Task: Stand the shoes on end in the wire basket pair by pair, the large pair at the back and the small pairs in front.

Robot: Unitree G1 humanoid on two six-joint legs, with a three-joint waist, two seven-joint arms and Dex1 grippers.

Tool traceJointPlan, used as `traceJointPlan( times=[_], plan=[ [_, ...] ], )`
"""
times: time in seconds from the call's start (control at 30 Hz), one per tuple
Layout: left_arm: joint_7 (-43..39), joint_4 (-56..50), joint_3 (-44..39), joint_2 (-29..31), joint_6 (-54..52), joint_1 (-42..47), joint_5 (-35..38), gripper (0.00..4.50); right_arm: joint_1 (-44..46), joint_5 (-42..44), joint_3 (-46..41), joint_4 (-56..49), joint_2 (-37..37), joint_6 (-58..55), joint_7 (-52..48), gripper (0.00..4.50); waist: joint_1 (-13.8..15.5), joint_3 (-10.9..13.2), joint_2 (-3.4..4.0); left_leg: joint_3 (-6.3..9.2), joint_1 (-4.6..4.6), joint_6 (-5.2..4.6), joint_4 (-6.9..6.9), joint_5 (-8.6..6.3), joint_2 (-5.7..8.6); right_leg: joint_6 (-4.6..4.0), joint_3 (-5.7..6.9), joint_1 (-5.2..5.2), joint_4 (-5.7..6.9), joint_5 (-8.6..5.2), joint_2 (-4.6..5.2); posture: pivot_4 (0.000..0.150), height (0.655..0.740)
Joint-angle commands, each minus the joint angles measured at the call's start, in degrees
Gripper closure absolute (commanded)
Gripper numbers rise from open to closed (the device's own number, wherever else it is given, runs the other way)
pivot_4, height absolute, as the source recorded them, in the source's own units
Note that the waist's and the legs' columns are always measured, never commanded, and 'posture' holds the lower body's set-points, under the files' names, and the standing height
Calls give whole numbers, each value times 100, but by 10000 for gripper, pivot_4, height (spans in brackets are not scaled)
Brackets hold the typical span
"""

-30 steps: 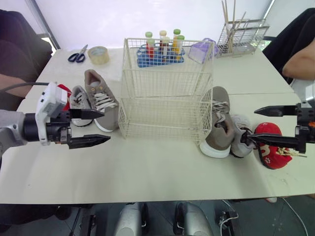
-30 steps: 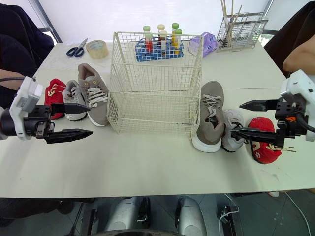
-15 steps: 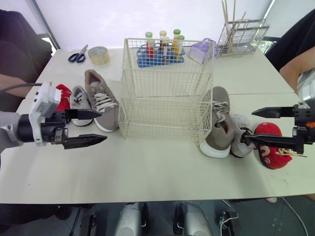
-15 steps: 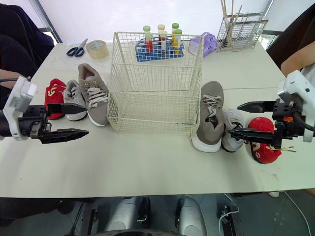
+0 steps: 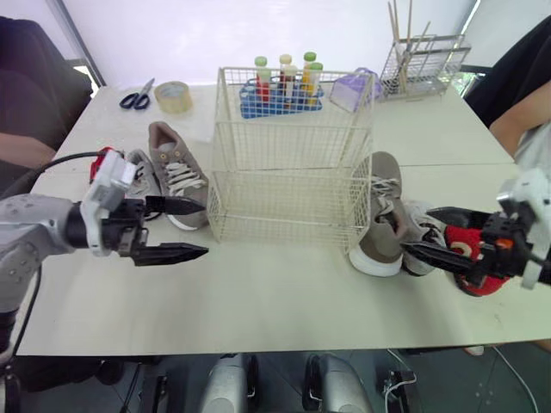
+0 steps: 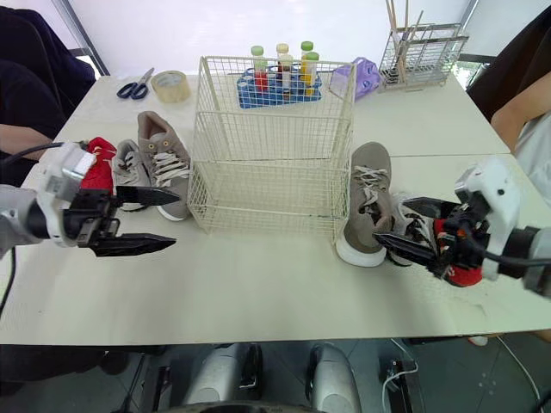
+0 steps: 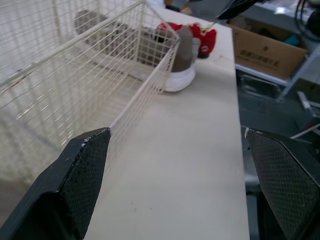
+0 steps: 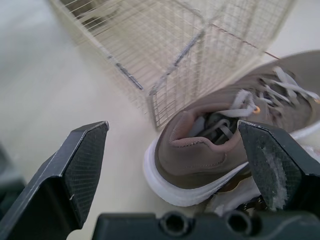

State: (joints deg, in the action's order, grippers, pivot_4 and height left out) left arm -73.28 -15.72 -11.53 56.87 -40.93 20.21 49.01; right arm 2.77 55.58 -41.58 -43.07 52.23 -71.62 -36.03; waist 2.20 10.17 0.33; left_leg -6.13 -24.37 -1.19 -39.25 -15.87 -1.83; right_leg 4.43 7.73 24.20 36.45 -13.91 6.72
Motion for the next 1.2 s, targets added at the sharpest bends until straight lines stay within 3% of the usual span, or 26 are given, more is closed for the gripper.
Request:
traceJointPlan(
  times=[0.03,0.2,0.37,1.2],
  plan=[
    [-110,51,255,-151,136,290,-108,562,79,172,0,-847,-806,-325,1623,0,-3,-1,-2,1,0,1,0,1,0,0,0,1,2,0,-1,1500,7400],
    [-154,51,538,-313,86,536,-205,562,184,-260,646,-1581,-2252,-440,3574,0,-20,-3,-4,-2,2,12,-1,8,1,-1,-13,13,21,-1,-2,1500,7400],
    [-14,-68,652,-410,-71,739,-186,562,215,-695,1245,-1686,-2805,-279,4375,0,-22,-4,-6,-5,3,12,-2,9,2,-1,-20,17,31,-1,-4,1500,7400],
    [758,-686,410,-462,-461,723,7,562,-39,-2670,3223,-519,-3731,610,4801,0,-171,-11,-17,-5,16,10,-1,10,1,-2,-28,20,56,-3,-6,1500,7400]
  ],
)
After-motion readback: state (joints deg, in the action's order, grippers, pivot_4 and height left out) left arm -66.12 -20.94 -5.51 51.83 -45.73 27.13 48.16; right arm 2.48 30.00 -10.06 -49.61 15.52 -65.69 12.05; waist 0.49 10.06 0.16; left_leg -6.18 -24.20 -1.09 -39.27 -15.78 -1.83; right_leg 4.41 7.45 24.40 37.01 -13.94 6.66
